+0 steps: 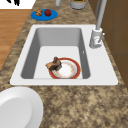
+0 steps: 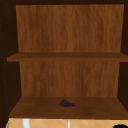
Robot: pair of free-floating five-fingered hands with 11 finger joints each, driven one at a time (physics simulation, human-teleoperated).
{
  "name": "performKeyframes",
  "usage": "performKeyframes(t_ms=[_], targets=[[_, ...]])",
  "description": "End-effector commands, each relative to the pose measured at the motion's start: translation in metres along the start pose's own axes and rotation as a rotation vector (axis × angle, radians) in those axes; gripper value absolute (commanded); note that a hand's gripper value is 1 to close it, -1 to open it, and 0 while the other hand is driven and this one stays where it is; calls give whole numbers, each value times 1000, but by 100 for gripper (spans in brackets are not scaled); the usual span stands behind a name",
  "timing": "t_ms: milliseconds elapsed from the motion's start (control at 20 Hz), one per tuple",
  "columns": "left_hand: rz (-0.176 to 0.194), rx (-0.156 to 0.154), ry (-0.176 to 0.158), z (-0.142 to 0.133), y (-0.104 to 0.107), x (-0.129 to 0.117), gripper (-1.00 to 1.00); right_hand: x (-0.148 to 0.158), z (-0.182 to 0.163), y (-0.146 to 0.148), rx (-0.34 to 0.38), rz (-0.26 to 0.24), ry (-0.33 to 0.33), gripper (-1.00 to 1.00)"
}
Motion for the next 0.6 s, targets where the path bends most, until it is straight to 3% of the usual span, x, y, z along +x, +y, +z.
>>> performKeyframes(t_ms=[0,550], targets=[[0,0,0,0,0,0,0,10,35,-13,-19,-16,19,100],[0,0,0,0,0,0,0,65,107,-66,-21,27,42,100]])
